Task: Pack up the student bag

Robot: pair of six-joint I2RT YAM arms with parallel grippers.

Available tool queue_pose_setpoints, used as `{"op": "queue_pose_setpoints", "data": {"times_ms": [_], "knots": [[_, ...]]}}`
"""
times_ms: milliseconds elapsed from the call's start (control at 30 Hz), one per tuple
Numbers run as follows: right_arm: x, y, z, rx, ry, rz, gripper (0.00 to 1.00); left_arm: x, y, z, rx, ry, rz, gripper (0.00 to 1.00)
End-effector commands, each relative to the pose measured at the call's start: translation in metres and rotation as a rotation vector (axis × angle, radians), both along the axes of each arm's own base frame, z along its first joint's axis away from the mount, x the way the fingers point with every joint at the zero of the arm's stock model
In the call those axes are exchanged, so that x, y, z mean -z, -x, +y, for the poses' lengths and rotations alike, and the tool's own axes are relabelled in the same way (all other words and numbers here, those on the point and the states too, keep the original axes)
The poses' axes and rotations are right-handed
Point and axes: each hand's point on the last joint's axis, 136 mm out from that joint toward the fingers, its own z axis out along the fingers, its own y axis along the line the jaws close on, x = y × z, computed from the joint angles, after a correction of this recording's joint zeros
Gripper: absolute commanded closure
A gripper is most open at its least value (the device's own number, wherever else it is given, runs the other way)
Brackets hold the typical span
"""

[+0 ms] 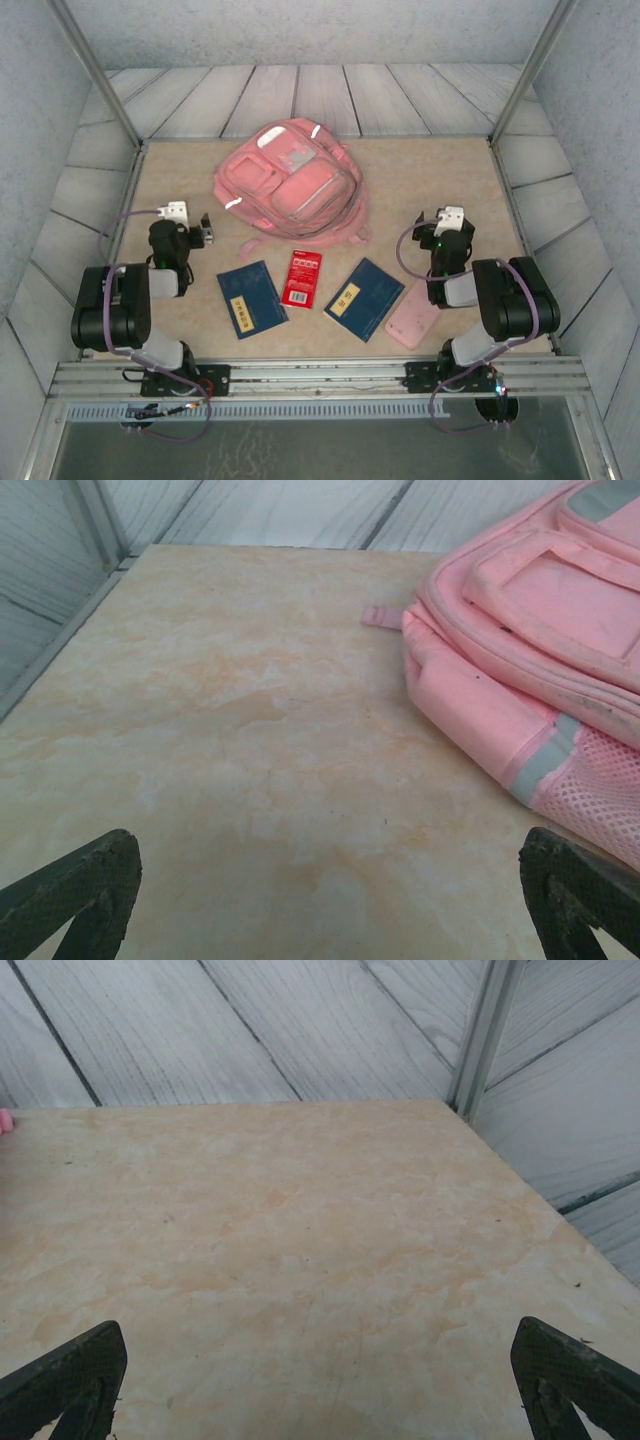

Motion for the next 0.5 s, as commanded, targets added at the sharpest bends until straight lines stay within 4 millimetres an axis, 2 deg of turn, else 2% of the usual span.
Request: {"op": "queue_pose_setpoints", "data": {"times_ms": [0, 100, 200, 333, 467], "knots": [[-0.022, -0.009, 0.004, -0.027, -0.014, -0.017, 0.0, -0.029, -0.005, 0.011, -0.079, -0.018, -0.038, 0.0], [-0.038, -0.017, 0.008, -0.042, -0.016, 0.044, 0.0, -0.049, -0.002, 0.014, -0.141, -0.043, -0.028, 0.0], [-0.055, -0.029, 0.016, -0.08, -0.047, 0.109, 0.0, -0.071, -0.001, 0.006, -0.152, 0.016, -0.025, 0.0], [-0.069, -0.048, 0.045, -0.224, -0.138, 0.217, 0.0, -0.087, -0.005, -0.027, -0.051, 0.045, 0.043, 0.0], [-0.067, -0.068, 0.082, -0.389, -0.254, 0.346, 0.0, -0.092, -0.005, -0.065, 0.052, 0.113, 0.146, 0.0]]}}
